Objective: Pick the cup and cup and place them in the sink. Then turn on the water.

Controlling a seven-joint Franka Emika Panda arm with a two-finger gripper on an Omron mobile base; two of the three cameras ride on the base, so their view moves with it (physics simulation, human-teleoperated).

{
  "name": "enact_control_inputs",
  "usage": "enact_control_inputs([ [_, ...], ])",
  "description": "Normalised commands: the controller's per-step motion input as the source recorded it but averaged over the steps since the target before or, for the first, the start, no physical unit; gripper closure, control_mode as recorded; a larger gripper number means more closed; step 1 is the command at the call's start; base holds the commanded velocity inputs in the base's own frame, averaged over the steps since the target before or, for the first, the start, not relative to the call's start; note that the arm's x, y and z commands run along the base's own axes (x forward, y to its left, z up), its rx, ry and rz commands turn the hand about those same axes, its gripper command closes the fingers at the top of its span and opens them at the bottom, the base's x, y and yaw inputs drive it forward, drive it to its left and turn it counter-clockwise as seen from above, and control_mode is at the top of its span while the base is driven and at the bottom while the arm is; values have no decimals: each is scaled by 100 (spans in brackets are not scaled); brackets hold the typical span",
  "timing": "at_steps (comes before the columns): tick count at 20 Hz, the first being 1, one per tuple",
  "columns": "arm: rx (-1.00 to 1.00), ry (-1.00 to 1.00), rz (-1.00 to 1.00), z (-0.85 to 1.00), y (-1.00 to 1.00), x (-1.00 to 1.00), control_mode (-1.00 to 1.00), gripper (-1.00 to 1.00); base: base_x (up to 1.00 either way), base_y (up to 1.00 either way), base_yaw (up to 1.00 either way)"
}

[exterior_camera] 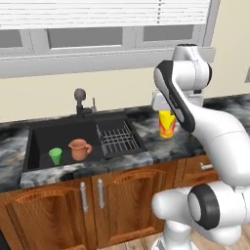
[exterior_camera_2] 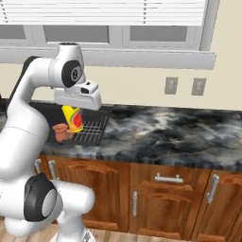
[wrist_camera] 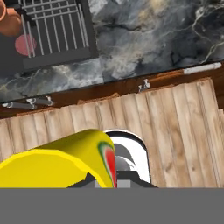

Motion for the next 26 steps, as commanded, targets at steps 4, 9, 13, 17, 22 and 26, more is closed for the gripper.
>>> enact_control_inputs([
  [4,0,0,0,0,0,0,100,100,28,63,0],
  [9,0,0,0,0,0,0,100,100,55,41,0],
  [13,0,0,0,0,0,0,100,100,57,16,0],
  [17,0,0,0,0,0,0,100,100,48,-2,7],
  [22,0,0,0,0,0,0,100,100,48,-6,11],
  [26,0,0,0,0,0,0,100,100,51,-7,11],
])
